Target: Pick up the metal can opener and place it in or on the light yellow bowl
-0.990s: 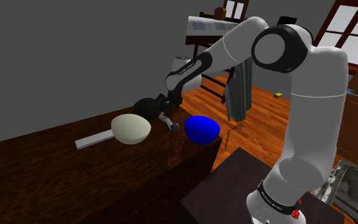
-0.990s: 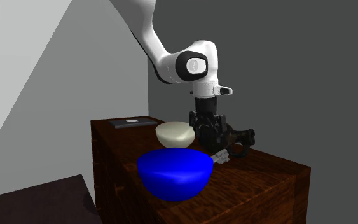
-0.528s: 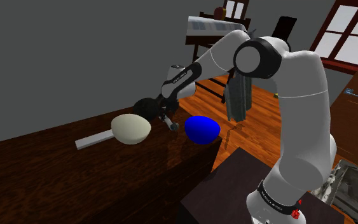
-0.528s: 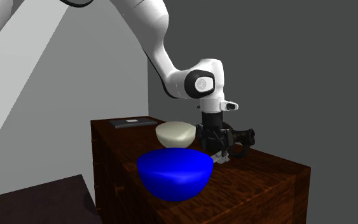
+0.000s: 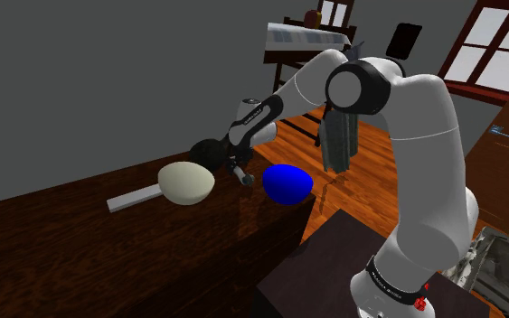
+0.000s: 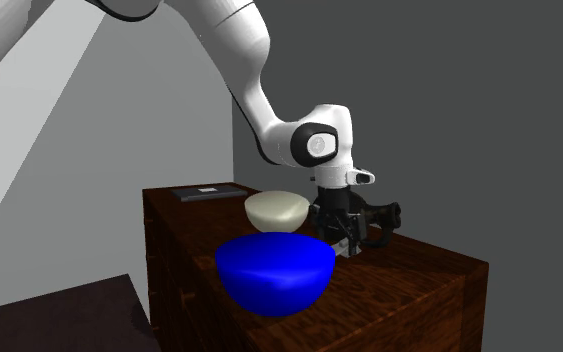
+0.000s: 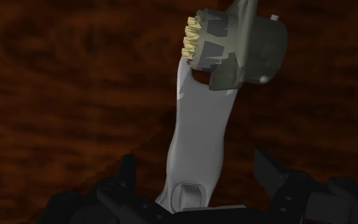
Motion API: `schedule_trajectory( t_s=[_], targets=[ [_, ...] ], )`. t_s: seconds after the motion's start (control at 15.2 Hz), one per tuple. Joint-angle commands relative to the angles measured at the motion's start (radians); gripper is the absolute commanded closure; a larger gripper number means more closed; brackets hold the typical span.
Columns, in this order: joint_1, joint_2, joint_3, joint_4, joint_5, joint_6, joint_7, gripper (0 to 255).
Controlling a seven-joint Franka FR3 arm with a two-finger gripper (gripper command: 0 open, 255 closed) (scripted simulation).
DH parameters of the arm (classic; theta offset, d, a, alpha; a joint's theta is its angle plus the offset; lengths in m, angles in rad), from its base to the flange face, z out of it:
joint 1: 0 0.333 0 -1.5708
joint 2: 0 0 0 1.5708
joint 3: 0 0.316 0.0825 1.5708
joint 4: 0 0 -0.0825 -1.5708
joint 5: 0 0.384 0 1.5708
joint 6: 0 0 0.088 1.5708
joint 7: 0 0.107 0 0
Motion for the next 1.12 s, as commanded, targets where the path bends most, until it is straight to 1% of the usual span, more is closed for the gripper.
schedule_trajectory(
  t_s=[0.0,0.13,0.2,0.79,1.06],
  targets=[
    [0.0,0.0,0.0,0.0,0.0,0.0,0.0,0],
    [0.0,0.0,0.0,0.0,0.0,0.0,0.0,0],
    [0.0,0.0,0.0,0.0,0.0,0.0,0.0,255],
    [0.0,0.0,0.0,0.0,0.0,0.0,0.0,255],
    [0.002,-0.04,-0.002,-0.004,-0.003,-0.036,0.003,255]
  ],
)
